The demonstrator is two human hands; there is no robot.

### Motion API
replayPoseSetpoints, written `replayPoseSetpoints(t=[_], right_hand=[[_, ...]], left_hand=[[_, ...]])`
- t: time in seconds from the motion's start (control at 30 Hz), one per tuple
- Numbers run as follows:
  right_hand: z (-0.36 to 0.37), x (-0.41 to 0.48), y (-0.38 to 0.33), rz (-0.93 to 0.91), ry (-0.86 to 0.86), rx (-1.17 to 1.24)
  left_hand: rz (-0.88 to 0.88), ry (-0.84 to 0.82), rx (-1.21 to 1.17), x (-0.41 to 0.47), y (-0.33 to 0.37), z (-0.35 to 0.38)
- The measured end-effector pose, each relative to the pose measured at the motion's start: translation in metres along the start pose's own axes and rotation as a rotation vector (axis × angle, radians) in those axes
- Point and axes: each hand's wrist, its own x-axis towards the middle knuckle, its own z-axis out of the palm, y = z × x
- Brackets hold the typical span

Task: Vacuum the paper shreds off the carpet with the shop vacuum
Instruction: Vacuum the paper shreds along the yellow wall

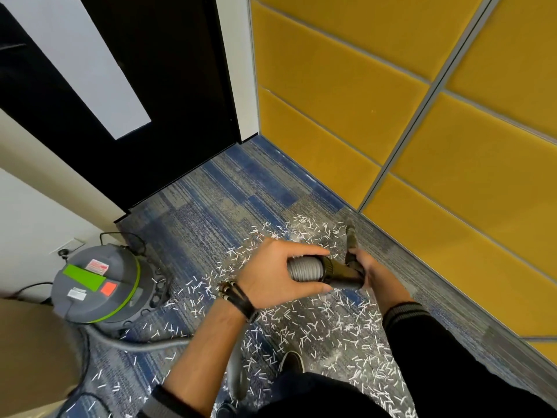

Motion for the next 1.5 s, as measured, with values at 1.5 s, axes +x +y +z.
replayPoseSetpoints(t=[1.5], right_hand=[[0.129, -0.002, 0.047, 0.101, -0.120, -0.067]], left_hand=[[-0.001, -0.010, -0.031, -0.053, -0.004, -0.096]])
